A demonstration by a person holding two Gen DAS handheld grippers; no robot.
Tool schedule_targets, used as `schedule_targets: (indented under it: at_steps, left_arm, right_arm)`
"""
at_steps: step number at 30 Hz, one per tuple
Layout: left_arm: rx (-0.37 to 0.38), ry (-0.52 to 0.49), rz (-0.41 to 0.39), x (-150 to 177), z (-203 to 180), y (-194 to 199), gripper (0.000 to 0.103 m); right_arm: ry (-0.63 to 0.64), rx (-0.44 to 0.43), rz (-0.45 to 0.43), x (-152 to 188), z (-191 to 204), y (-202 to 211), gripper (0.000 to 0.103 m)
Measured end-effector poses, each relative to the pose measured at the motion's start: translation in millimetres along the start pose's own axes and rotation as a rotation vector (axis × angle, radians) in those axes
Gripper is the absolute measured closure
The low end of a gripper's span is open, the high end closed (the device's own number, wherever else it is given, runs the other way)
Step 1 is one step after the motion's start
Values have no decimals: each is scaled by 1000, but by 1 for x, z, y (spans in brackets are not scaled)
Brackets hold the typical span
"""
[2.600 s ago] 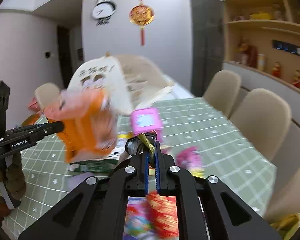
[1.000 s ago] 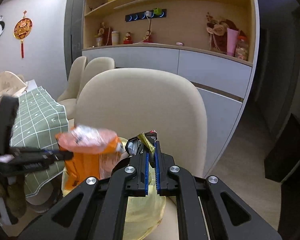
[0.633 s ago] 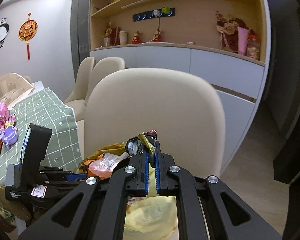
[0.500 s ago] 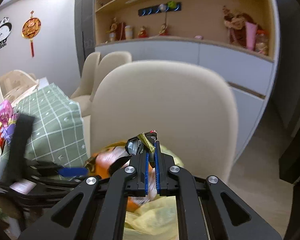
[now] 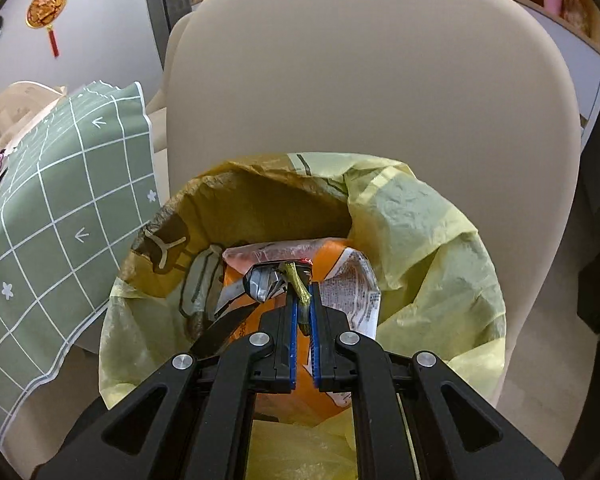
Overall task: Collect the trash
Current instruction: 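Carry both items to the yellow trash bag and open both tools over it, then return to the table and grasp the red-gold snack bags with the left tool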
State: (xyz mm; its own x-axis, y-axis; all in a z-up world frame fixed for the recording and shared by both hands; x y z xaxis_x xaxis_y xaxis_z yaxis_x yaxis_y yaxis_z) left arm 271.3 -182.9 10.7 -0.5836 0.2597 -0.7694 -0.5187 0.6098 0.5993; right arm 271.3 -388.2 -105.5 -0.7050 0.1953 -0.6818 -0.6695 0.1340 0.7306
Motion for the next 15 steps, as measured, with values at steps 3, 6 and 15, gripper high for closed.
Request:
schedule_targets:
  at_steps: [3, 6, 15]
  left_arm:
    - [-35, -14, -43, 5, 17, 23, 54]
    - [-67, 4, -77, 11, 39, 44, 51]
    - [-196, 86, -152, 30, 121, 113, 50]
  right_arm:
    - [-7, 4, -32, -3, 0, 10, 94]
    - [-20, 4, -47, -2, -2, 22, 74]
    - [0, -19, -177, -7, 17, 81, 35]
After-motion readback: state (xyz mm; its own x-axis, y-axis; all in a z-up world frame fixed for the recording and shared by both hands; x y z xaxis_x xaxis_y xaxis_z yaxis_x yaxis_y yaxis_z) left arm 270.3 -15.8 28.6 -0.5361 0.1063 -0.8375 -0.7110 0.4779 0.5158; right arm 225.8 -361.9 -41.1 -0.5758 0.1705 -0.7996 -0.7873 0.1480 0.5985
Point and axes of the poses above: each gripper's, at about its wrist camera, not at the fingertips, and y roughly against the way its jaws point, z to its left, x to its underside, the point moved 3 cm from there along -y, roughly the way its jaws point, and after that the axes turned 5 degrees about -z, right-handed, at the moved point
